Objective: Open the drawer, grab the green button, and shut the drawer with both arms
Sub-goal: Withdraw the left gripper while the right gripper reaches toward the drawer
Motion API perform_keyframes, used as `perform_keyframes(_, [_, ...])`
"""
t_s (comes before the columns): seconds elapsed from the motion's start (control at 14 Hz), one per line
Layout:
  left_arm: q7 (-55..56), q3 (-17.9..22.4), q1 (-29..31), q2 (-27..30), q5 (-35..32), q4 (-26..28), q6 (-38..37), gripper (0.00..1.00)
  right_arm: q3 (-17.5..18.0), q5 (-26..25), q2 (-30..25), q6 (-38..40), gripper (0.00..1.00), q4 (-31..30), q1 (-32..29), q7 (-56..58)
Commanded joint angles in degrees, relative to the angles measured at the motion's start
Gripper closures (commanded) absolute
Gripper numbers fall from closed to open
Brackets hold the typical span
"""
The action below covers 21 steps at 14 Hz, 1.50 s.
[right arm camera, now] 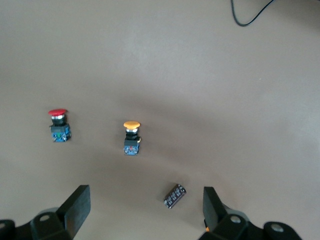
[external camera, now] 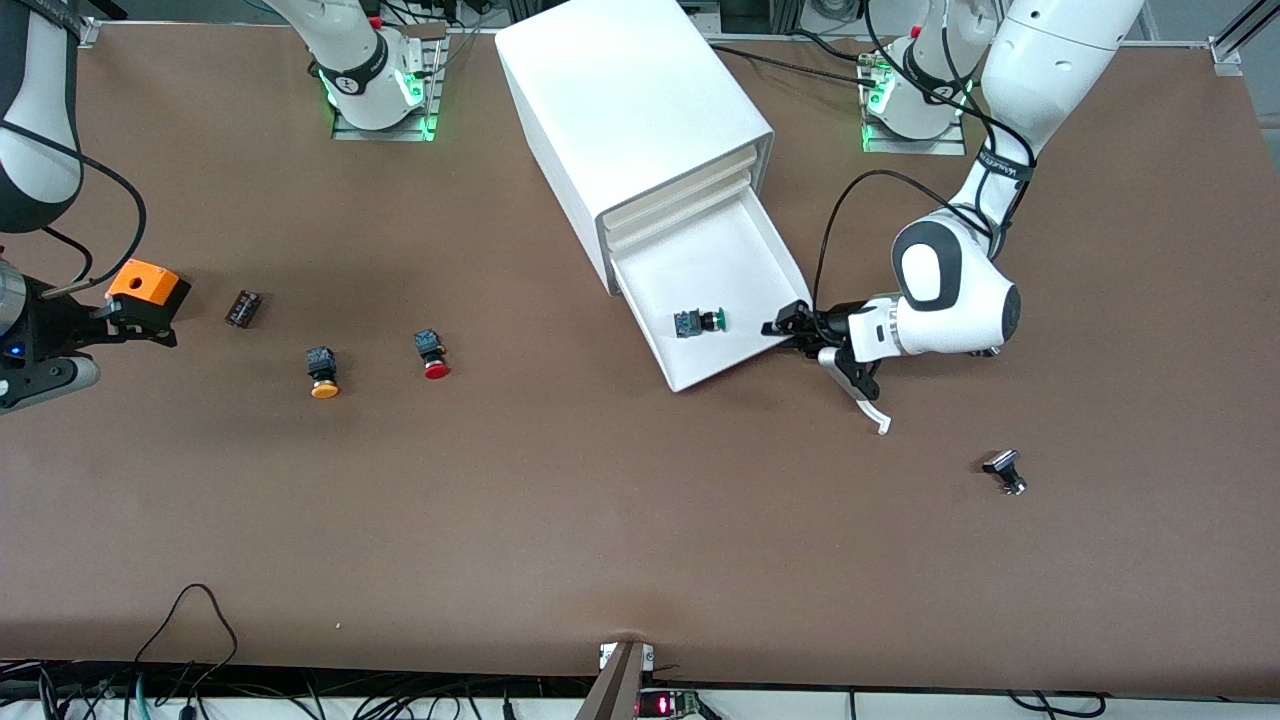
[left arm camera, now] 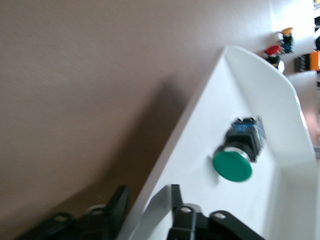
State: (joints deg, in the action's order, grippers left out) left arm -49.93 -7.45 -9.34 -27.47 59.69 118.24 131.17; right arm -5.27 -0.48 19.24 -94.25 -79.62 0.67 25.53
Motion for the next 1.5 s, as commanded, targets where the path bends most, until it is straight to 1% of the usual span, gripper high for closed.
perform_keyframes(0.0, [0.98, 0.68, -0.16, -0.66, -1.07, -1.70, 1.20, 0.00, 0.17, 1.79, -0.17, 0.82, 0.00, 0.43, -0.58, 5.64])
perform_keyframes(0.21, [0.98, 0.59, 0.20, 0.13, -1.33, -1.70, 2.69, 0.00, 0.96, 4.69, -0.52, 0.91, 0.00, 0.78, -0.06, 13.82])
perform_keyframes(0.36, [0.89, 0.68, 0.72, 2.67, -1.77, -1.79, 2.78, 0.00, 2.10, 7.85, -0.44, 1.00, 0.00, 0.78, 0.03, 19.53])
perform_keyframes(0.43, [1.06, 0.68, 3.42, 4.25, -1.77, -1.79, 2.78, 0.00, 2.54, 8.73, -0.35, 0.82, 0.00, 0.87, 0.81, 20.77])
perform_keyframes(0.5, [1.33, 0.68, 5.71, 6.09, -1.60, -1.79, 2.78, 0.00, 3.07, 9.18, -0.26, 0.56, 0.00, 0.78, 1.78, 20.79])
perform_keyframes(0.57, [1.33, 0.59, 7.65, 7.50, -1.60, -1.79, 2.78, 0.00, 4.64, 8.92, -0.17, 0.21, 0.00, 1.48, 2.92, 20.79])
perform_keyframes(0.64, [1.33, 0.68, 8.19, 8.65, -1.60, -1.79, 2.78, 0.00, 6.57, 8.31, -0.17, 0.29, 0.00, 2.53, 3.80, 20.61])
perform_keyframes(0.71, [1.15, 0.77, 9.15, 10.66, -1.86, -1.70, 2.78, 0.00, 7.29, 7.95, -0.17, 0.30, 0.00, 2.63, 5.55, 20.61])
perform_keyframes(0.79, [1.07, 0.86, 10.90, 12.33, -5.69, -1.78, 2.34, 0.00, 7.29, 8.04, 0.00, 0.30, 0.00, 2.63, 7.13, 21.22])
perform_keyframes(0.86, [1.06, 0.86, 12.40, 14.00, -13.56, -2.22, 1.82, 0.00, 7.47, 8.73, 0.26, 0.30, 0.00, 2.63, 7.58, 21.92])
perform_keyframes(0.93, [1.15, 0.94, 13.46, 15.15, -21.21, -4.49, -0.36, 0.00, 7.56, 8.92, 0.27, 0.47, 0.00, 2.63, 9.24, 22.89])
perform_keyframes(1.0, [1.41, 1.12, 14.34, 15.34, -25.72, -7.73, -4.65, 0.00, 7.56, 8.74, 0.18, 0.73, 0.00, 2.63, 10.91, 25.16])
perform_keyframes(1.14, [1.59, 3.57, 14.61, 16.56, -35.30, -13.80, -13.01, 0.00, 7.47, 8.74, 0.27, 0.47, 0.00, 2.63, 14.86, 29.04])
perform_keyframes(1.29, [1.59, 3.67, 14.70, 17.62, -46.11, -20.30, -21.00, 0.00, 7.47, 8.30, 0.88, 0.30, 0.00, 2.63, 19.34, 29.31])
perform_keyframes(1.43, [2.55, 3.67, 14.70, 18.32, -53.69, -25.49, -27.51, 0.00, 7.47, 8.65, 0.97, -0.58, 0.00, 2.89, 23.04, 29.40])
